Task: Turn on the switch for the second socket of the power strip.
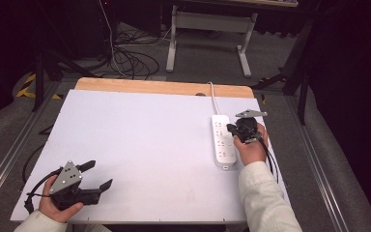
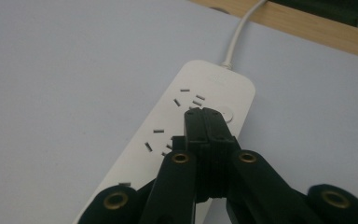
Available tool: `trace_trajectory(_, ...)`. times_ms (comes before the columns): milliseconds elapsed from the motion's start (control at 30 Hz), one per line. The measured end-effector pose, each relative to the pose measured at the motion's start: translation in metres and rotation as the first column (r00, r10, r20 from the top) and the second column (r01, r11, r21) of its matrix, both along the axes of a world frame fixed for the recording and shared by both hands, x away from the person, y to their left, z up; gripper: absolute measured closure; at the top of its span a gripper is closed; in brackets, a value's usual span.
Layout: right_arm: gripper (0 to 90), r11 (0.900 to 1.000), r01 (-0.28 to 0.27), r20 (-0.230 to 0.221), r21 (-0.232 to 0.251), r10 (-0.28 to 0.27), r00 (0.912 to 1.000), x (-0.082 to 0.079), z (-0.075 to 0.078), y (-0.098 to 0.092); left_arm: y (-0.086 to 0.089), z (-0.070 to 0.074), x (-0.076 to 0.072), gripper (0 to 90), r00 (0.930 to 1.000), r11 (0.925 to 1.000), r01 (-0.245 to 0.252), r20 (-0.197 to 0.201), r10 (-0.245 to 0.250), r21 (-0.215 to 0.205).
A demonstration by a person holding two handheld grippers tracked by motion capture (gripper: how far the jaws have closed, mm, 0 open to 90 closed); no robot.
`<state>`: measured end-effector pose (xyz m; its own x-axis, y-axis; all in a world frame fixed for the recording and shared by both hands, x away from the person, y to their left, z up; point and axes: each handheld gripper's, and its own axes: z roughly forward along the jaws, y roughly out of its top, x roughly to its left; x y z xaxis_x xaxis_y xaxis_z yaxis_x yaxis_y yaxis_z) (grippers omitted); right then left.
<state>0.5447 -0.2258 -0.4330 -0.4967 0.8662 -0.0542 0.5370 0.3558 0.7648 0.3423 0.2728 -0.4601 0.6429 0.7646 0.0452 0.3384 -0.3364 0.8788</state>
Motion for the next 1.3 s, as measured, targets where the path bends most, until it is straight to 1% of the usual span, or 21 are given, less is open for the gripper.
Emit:
trace_trajectory(100, 90.0, 1.0, 0.0, 0.014, 0.014, 0.0, 0.9999, -0.004, 0.007, -0.001, 0.0, 0.0, 0.0, 17.2, 1.0, 1.0, 0.0, 0.0, 0.0, 0.0)
trace_trajectory(200, 90.0, 1.0, -0.011, 0.028, 0.024, 0.01, 0.9996, -0.008, 0.012, -0.001, -0.001, 0.0, 0.0, 17.2, 1.0, 1.0, -0.001, -0.001, 0.001, 0.0)
trace_trajectory(367, 90.0, 0.999, -0.031, 0.042, 0.04, 0.029, 0.9987, -0.015, 0.018, 0.001, -0.001, 0.0, 0.0, 17.2, 1.0, 1.0, -0.002, -0.001, 0.002, 0.0)
trace_trajectory(500, 90.0, 0.998, -0.04, 0.059, 0.044, 0.038, 0.9975, -0.019, 0.022, 0.001, -0.001, 0.0, 0.0, 17.2, 1.0, 1.0, -0.003, -0.001, 0.003, 0.0)
trace_trajectory(667, 90.0, 0.998, -0.045, 0.062, 0.049, 0.042, 0.9972, -0.023, 0.025, 0.0, -0.001, 0.0, 0.0, 17.2, 1.0, 1.0, -0.003, 0.0, 0.003, 0.0)
trace_trajectory(800, 89.6, 0.995, -0.079, 0.085, 0.056, 0.074, 0.9937, -0.03, 0.031, 0.001, -0.001, 0.0, 0.0, 17.2, 1.0, 1.0, -0.004, 0.001, 0.004, 0.001)
trace_trajectory(867, 83.7, 0.993, -0.092, 0.09, 0.069, 0.086, 0.9922, -0.035, 0.033, 0.003, -0.001, 0.0, 0.0, 17.2, 1.0, 1.0, -0.003, 0.0, 0.003, 0.002)
trace_trajectory(933, 81.3, 0.991, -0.113, 0.098, 0.074, 0.105, 0.9895, -0.04, 0.036, 0.004, -0.001, 0.0, 0.0, 17.2, 1.0, 1.0, -0.003, 0.0, 0.003, 0.002)
trace_trajectory(967, 79.0, 0.989, -0.127, 0.108, 0.07, 0.119, 0.9869, -0.043, 0.038, 0.005, -0.001, 0.0, 0.0, 17.2, 1.0, 1.0, -0.003, 0.001, 0.003, 0.002)
trace_trajectory(1033, 71.5, 0.985, -0.16, 0.122, 0.069, 0.151, 0.981, -0.05, 0.041, 0.008, -0.001, 0.0, 0.0, 17.2, 1.0, 1.0, -0.005, 0.001, 0.005, 0.002)
trace_trajectory(1067, 66.8, 0.981, -0.18, 0.141, 0.069, 0.168, 0.9756, -0.053, 0.042, 0.009, -0.001, 0.0, 0.0, 17.2, 1.0, 1.0, -0.006, 0.001, 0.006, 0.002)
trace_trajectory(1100, 60.0, 0.978, -0.194, 0.158, 0.071, 0.181, 0.9707, -0.056, 0.043, 0.011, -0.001, 0.0, 0.0, 17.2, 1.0, 1.0, -0.005, 0.002, 0.005, 0.001)
trace_trajectory(1133, 52.4, 0.977, -0.197, 0.162, 0.085, 0.182, 0.9699, -0.059, 0.044, 0.012, -0.001, 0.0, 0.0, 17.2, 1.0, 1.0, -0.005, 0.002, 0.005, 0.003)
trace_trajectory(1167, 48.3, 0.977, -0.186, 0.149, 0.103, 0.169, 0.9743, -0.063, 0.045, 0.012, -0.001, 0.0, 0.0, 17.2, 1.0, 1.0, -0.005, 0.001, 0.005, 0.002)
trace_trajectory(1200, 46.2, 0.978, -0.167, 0.132, 0.123, 0.151, 0.9797, -0.066, 0.045, 0.013, -0.001, 0.0, 0.0, 17.2, 1.0, 1.0, -0.007, 0.001, 0.007, 0.002)
trace_trajectory(1233, 45.4, 0.978, -0.162, 0.125, 0.133, 0.146, 0.9815, -0.068, 0.044, 0.013, -0.001, 0.0, 0.0, 17.2, 1.0, 1.0, -0.007, 0.001, 0.007, 0.002)
trace_trajectory(1300, 43.7, 0.974, -0.176, 0.129, 0.14, 0.158, 0.9788, -0.073, 0.044, 0.013, -0.001, 0.0, 0.0, 17.2, 1.0, 1.0, -0.008, 0.001, 0.008, 0.002)
